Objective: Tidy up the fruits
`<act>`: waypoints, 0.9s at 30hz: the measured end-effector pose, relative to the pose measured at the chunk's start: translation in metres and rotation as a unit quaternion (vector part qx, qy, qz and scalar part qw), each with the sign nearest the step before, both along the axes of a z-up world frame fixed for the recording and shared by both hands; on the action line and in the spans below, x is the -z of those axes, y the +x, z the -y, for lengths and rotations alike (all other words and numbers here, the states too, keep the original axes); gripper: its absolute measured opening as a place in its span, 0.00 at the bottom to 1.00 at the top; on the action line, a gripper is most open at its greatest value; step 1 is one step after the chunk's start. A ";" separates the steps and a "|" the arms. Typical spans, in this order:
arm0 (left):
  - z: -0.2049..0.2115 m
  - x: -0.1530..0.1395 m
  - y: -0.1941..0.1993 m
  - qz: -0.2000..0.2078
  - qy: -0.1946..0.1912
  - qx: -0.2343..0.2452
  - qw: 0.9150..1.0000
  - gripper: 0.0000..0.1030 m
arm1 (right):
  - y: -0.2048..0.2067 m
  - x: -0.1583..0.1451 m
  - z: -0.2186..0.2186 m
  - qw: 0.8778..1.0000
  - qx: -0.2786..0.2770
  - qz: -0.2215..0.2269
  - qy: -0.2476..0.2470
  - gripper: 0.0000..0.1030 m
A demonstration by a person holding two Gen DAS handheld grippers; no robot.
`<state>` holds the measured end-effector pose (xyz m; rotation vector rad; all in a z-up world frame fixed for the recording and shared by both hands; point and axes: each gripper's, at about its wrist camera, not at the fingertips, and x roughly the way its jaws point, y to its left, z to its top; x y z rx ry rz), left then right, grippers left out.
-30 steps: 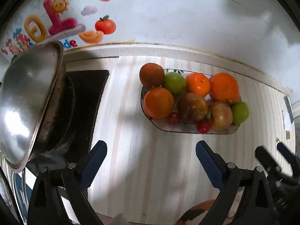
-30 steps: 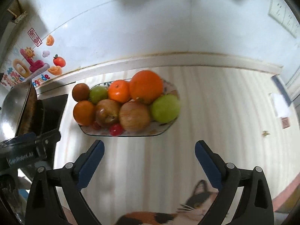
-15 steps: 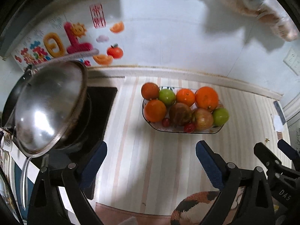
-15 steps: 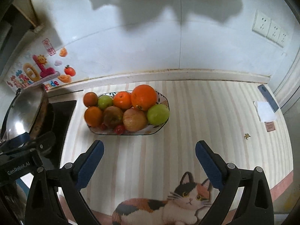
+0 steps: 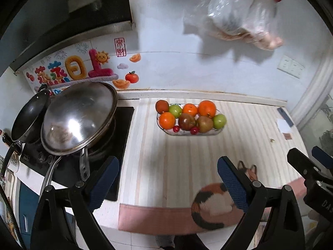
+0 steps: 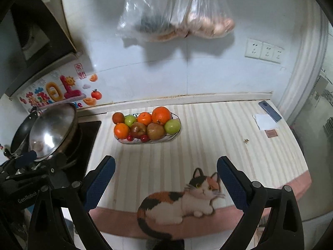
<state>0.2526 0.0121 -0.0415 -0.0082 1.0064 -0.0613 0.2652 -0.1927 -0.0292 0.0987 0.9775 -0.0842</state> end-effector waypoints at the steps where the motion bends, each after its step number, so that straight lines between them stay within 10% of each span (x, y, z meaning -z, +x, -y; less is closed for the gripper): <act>1: -0.001 -0.004 -0.007 0.004 0.000 0.002 1.000 0.94 | -0.009 -0.006 -0.002 1.000 0.002 0.004 -0.002 0.97; 27: 0.008 -0.069 -0.119 0.051 -0.004 0.002 0.999 0.94 | -0.135 -0.086 0.007 0.998 -0.041 0.043 0.015 0.97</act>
